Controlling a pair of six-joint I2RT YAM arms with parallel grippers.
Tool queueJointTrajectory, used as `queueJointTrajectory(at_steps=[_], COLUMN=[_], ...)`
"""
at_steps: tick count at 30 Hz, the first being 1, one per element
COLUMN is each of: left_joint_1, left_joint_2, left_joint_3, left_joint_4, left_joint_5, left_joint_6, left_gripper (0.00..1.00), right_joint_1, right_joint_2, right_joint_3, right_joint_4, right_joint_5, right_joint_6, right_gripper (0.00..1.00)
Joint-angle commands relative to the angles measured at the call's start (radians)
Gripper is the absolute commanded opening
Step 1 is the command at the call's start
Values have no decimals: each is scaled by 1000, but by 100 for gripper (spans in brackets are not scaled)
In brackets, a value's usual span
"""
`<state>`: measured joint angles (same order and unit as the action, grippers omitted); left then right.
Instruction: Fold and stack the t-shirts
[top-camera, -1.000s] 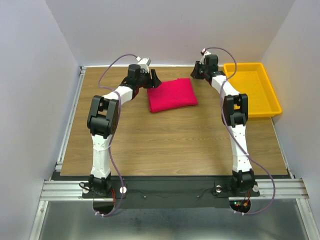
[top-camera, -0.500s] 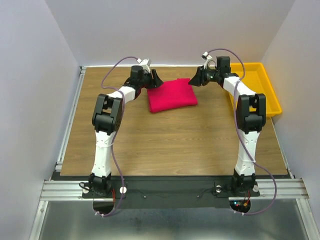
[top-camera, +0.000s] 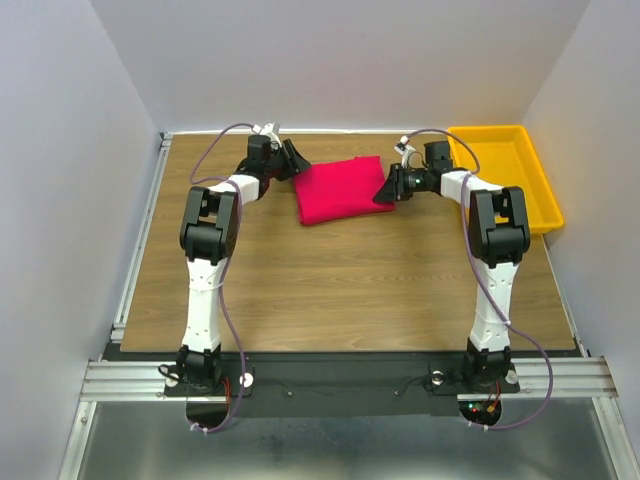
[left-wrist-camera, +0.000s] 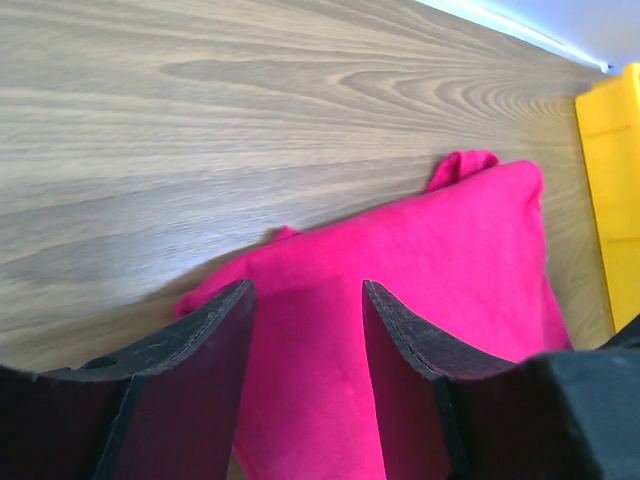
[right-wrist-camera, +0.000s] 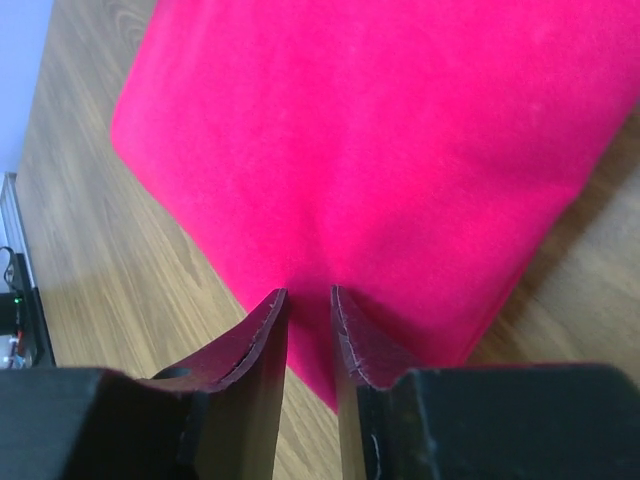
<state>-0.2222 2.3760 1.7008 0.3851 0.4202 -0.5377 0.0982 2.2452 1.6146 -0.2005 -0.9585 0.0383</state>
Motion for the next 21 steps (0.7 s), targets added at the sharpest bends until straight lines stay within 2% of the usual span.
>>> queueJointTrajectory(at_steps=[1, 5, 9, 14, 17, 21], left_joint_1=[11, 14, 15, 20, 20, 20], left_joint_2=[6, 11, -32, -179, -288, -437], left_joint_3=[31, 45, 72, 80, 28, -197], left_joint_4=[18, 8, 15, -21, -60, -58], left_joint_5=[5, 0, 15, -34, -37, 31], left_joint_6=[-39, -44, 36, 128, 157, 118], left_gripper=[58, 58, 58, 59, 59, 60], right_joint_1=[-2, -2, -2, -5, -15, -37], right_joint_2=[-7, -1, -19, -122, -234, -393], right_joint_3=[-33, -4, 97, 189, 139, -48], right_joint_4=[1, -36, -72, -106, -117, -128], right_joint_5=[49, 107, 61, 70, 84, 81], right_joint_6=[14, -15, -21, -29, -78, -164], right_gripper=[28, 28, 33, 41, 46, 50])
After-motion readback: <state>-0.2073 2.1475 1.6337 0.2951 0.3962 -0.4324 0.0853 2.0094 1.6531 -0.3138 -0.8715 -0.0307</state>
